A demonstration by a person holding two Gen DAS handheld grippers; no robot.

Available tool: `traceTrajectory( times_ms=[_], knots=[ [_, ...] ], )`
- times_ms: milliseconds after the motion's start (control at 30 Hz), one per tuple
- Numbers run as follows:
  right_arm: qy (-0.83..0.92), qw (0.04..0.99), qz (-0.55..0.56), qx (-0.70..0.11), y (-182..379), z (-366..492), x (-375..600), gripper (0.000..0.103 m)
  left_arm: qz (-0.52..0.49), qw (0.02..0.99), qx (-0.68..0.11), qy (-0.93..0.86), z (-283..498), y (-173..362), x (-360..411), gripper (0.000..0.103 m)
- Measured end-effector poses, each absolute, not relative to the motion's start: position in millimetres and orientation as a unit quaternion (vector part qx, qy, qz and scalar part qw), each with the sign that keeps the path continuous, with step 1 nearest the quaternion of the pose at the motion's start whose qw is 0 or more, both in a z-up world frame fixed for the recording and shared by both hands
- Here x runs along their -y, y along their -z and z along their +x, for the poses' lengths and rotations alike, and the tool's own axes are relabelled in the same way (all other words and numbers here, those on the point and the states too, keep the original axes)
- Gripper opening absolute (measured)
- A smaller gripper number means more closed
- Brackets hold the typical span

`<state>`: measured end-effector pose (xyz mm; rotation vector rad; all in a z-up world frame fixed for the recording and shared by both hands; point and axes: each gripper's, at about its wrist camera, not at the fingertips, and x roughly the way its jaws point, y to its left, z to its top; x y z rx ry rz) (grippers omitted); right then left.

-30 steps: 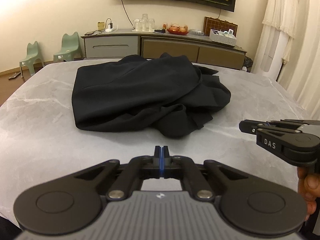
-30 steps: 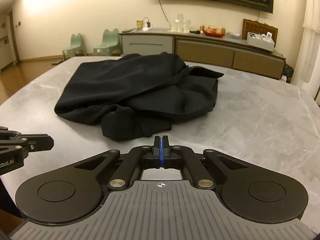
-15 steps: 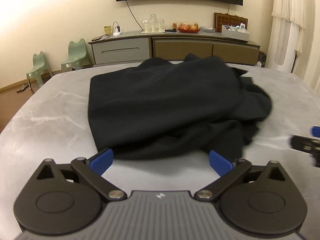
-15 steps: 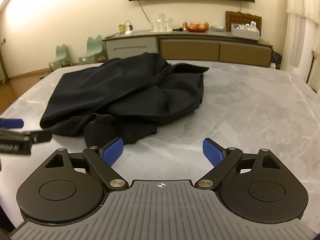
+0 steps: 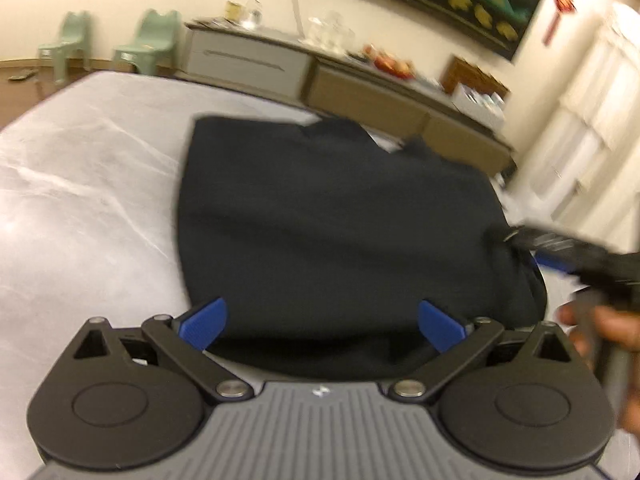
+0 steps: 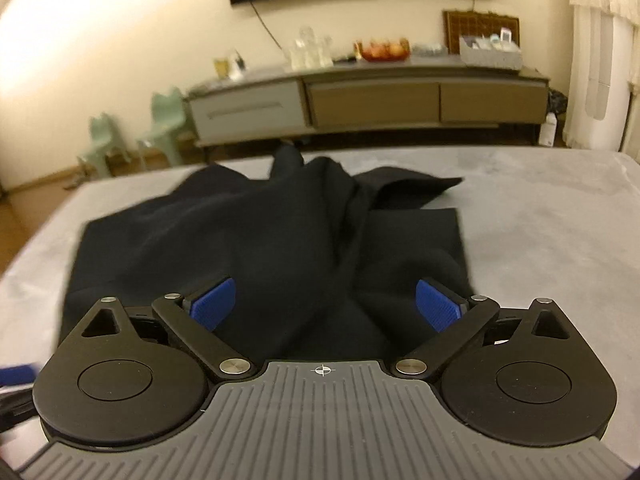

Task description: Fold clothes

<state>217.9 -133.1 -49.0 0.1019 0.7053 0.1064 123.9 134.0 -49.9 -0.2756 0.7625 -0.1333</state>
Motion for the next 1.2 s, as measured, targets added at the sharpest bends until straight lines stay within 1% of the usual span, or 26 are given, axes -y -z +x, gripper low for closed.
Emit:
traceTrajectory(
  times_ms=[33, 67, 100, 133, 167, 267, 333, 367, 433, 500, 533, 600, 633, 667, 700, 733, 767, 833, 867, 933, 1067, 1100, 1133, 1167, 1200],
  knots=[
    [-0.052, 0.927, 0.048, -0.368, 58, 235, 125, 0.057, -0.138, 0.919, -0.366, 0.055, 125, 48, -138, 0.103],
    [-0.055, 0.922, 0.044, -0.382, 61, 245, 117, 0.021, -0.146, 0.919, -0.363, 0.049, 125, 45, -143, 0.103],
    [-0.06, 0.919, 0.038, -0.389, 60, 251, 110, 0.01, -0.155, 0.919, -0.36, 0.042, 126, 43, -148, 0.103],
    [-0.07, 0.921, 0.034, -0.381, 51, 253, 104, 0.007, -0.164, 0.92, -0.355, 0.034, 125, 40, -154, 0.103],
    [-0.088, 0.931, 0.049, -0.35, 29, 246, 106, 0.005, -0.173, 0.92, -0.35, 0.026, 124, 38, -159, 0.103],
    [-0.143, 0.957, 0.119, -0.224, -54, 209, 132, 0.002, -0.2, 0.921, -0.334, 0.002, 118, 29, -177, 0.103],
    [-0.15, 0.971, 0.149, -0.113, -119, 162, 176, 0.001, -0.211, 0.922, -0.324, -0.005, 112, 24, -184, 0.103],
    [-0.131, 0.977, 0.151, -0.071, -139, 141, 200, 0.001, -0.211, 0.923, -0.321, -0.006, 111, 24, -185, 0.103],
    [-0.048, 0.989, 0.133, -0.049, -151, 122, 244, 0.001, -0.21, 0.923, -0.323, -0.001, 109, 23, -187, 0.103],
    [0.06, 0.988, 0.1, -0.101, -130, 130, 281, 0.001, -0.209, 0.92, -0.332, 0.008, 112, 26, -184, 0.103],
    [0.108, 0.979, 0.083, -0.15, -106, 139, 296, 0.002, -0.208, 0.918, -0.336, 0.014, 111, 28, -182, 0.103],
    [0.19, 0.944, 0.048, -0.266, -47, 158, 324, 0.004, -0.205, 0.916, -0.344, 0.021, 110, 32, -178, 0.103],
    [0.203, 0.926, 0.044, -0.315, -22, 163, 333, 0.008, -0.201, 0.916, -0.347, 0.023, 110, 35, -176, 0.103],
    [0.201, 0.918, 0.053, -0.337, -7, 159, 337, 0.016, -0.198, 0.915, -0.35, 0.025, 110, 37, -174, 0.103],
    [0.201, 0.922, 0.055, -0.327, -1, 149, 332, 0.021, -0.195, 0.915, -0.353, 0.026, 110, 39, -172, 0.103],
    [0.201, 0.93, 0.053, -0.304, 2, 137, 322, 0.043, -0.192, 0.914, -0.356, 0.028, 110, 41, -170, 0.103],
    [0.189, 0.939, 0.044, -0.283, 0, 128, 306, 0.062, -0.189, 0.913, -0.359, 0.03, 111, 43, -168, 0.103],
    [0.128, 0.958, 0.011, -0.255, -6, 116, 263, 0.074, -0.182, 0.912, -0.365, 0.033, 111, 48, -165, 0.103],
    [0.075, 0.965, -0.013, -0.252, -9, 114, 235, 0.084, -0.179, 0.912, -0.368, 0.035, 111, 50, -163, 0.103],
    [-0.024, 0.966, -0.065, -0.251, -7, 115, 178, 0.094, -0.185, 0.909, -0.371, 0.035, 111, 52, -164, 0.103],
    [-0.168, 0.927, -0.184, -0.282, 25, 135, 68, 0.095, -0.201, 0.909, -0.364, 0.021, 109, 48, -175, 0.103],
    [-0.179, 0.912, -0.211, -0.302, 38, 143, 49, 0.092, -0.204, 0.909, -0.362, 0.017, 109, 47, -179, 0.103],
    [-0.182, 0.896, -0.241, -0.325, 52, 153, 32, 0.069, -0.209, 0.909, -0.36, 0.012, 109, 46, -182, 0.103],
    [-0.175, 0.885, -0.264, -0.342, 60, 161, 23, 0.003, -0.216, 0.908, -0.359, 0.009, 109, 44, -186, 0.103],
    [-0.164, 0.876, -0.282, -0.355, 66, 166, 18, 0.004, -0.224, 0.907, -0.357, 0.006, 109, 43, -189, 0.103]
  ],
)
